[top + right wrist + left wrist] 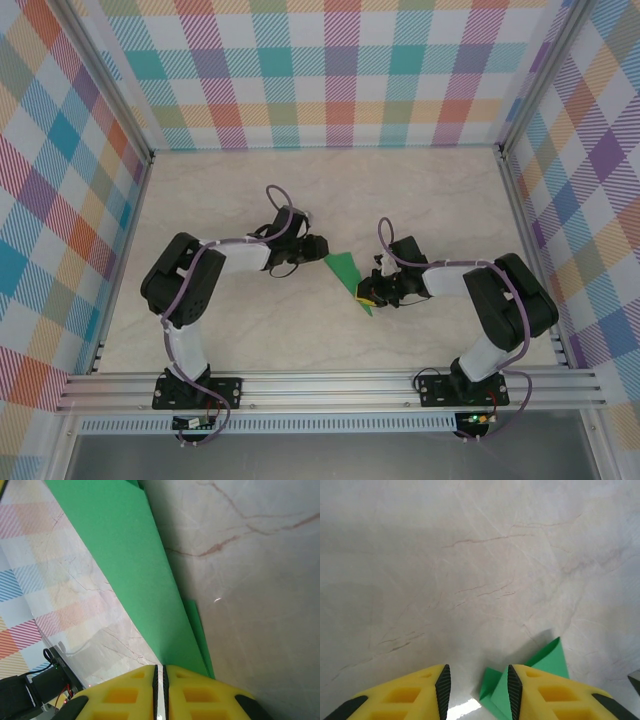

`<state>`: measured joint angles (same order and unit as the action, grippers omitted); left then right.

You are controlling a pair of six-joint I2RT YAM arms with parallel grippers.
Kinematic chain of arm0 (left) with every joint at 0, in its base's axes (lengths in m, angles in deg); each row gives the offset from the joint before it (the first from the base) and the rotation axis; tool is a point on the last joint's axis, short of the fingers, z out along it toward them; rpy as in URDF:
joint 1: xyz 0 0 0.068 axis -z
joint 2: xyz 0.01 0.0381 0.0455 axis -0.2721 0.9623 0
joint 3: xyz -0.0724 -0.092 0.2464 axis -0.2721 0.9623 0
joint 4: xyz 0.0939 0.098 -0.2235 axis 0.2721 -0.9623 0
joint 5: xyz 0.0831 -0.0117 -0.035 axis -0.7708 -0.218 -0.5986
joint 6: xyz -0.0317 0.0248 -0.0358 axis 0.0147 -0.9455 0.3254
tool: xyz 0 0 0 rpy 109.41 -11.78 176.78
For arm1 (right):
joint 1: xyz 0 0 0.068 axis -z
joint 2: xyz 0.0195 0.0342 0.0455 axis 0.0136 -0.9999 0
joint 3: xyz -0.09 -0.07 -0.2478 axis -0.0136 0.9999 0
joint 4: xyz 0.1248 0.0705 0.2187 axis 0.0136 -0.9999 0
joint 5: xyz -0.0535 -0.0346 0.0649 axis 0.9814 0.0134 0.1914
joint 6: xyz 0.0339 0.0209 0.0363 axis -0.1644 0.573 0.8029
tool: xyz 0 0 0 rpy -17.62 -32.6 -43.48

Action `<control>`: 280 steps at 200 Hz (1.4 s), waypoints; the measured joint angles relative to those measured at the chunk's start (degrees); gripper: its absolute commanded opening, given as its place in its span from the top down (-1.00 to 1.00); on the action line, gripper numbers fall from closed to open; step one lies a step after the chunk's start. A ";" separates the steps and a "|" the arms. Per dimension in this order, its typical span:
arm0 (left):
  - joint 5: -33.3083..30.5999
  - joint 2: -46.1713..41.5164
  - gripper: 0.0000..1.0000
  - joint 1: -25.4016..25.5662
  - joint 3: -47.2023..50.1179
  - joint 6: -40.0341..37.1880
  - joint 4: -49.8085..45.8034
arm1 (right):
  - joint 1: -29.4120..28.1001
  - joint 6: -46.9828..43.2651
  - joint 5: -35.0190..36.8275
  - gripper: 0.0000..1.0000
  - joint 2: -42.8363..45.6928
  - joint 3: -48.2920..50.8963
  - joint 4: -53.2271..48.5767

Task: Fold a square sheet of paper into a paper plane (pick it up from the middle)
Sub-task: Fold the wing for the fifth time at the center of the table, then move a paper plane to the center of the table.

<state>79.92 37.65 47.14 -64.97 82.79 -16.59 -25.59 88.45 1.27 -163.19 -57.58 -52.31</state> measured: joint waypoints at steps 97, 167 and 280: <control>-5.44 -11.65 0.02 6.71 -0.46 8.59 -12.61 | -3.67 8.50 9.44 0.31 20.61 1.53 -8.35; -18.08 0.90 -0.06 19.71 -22.69 14.40 -32.89 | 6.03 2.54 15.82 0.27 22.25 1.38 -18.71; -22.58 13.88 -0.24 22.03 -38.88 20.79 -50.07 | 6.08 2.03 16.06 0.23 22.80 5.53 -19.17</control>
<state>57.35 51.53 69.18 -103.86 103.57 -66.66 -19.51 90.48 17.33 -140.40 -52.05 -71.48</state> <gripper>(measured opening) 0.620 0.382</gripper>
